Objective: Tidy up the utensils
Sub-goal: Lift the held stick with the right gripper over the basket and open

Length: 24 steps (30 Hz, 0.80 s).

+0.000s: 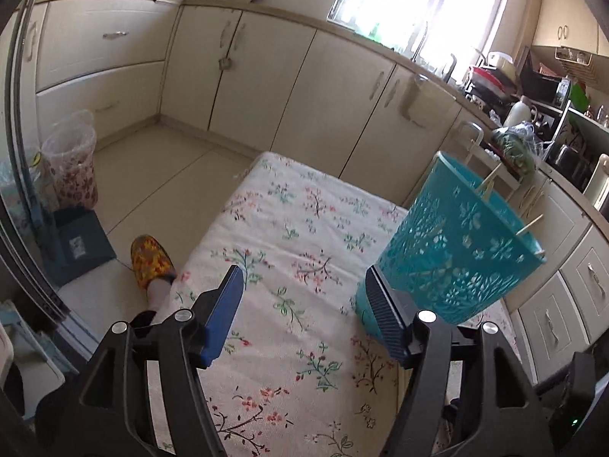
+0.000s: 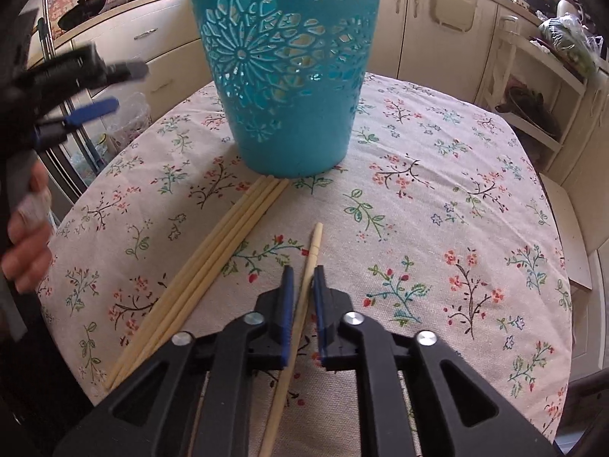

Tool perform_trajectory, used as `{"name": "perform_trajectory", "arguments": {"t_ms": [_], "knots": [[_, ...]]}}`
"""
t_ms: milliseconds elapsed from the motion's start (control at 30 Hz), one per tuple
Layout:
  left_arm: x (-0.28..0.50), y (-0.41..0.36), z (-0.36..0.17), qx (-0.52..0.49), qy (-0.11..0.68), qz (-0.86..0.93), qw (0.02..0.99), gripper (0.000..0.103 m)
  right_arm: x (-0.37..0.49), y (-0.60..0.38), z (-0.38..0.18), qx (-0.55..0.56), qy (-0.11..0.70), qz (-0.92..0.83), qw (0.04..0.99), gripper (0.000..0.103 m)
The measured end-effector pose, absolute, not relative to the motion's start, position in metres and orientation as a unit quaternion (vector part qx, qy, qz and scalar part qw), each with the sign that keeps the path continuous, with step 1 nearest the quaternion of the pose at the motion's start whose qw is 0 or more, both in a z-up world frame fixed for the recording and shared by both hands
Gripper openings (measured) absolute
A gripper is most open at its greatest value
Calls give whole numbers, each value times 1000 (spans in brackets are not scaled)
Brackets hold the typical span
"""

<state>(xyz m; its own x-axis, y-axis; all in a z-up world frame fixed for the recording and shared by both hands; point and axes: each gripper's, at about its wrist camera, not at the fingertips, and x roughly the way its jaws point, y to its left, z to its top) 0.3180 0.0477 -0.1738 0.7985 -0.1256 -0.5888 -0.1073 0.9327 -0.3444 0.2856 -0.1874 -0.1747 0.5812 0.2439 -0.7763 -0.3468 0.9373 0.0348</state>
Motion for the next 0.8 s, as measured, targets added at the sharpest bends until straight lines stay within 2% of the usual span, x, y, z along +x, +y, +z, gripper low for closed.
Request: {"name": "perform_trajectory", "arguments": {"t_ms": [167,333,633,800], "knots": [[321,39,-202,-174,350,-7,920,65,282,-213,-171,31,432,183,883,6],[322,40,-204,-183,351,-7,918,70,266,-238,-140,141,387,239,880,6],[326,32,-202,-171,358,-14,918,71,268,-245,-29,234,228,313,892,6],[326,35,-203,-180,356,-17,917,71,319,-225,22,248,139,286,915,6]]}}
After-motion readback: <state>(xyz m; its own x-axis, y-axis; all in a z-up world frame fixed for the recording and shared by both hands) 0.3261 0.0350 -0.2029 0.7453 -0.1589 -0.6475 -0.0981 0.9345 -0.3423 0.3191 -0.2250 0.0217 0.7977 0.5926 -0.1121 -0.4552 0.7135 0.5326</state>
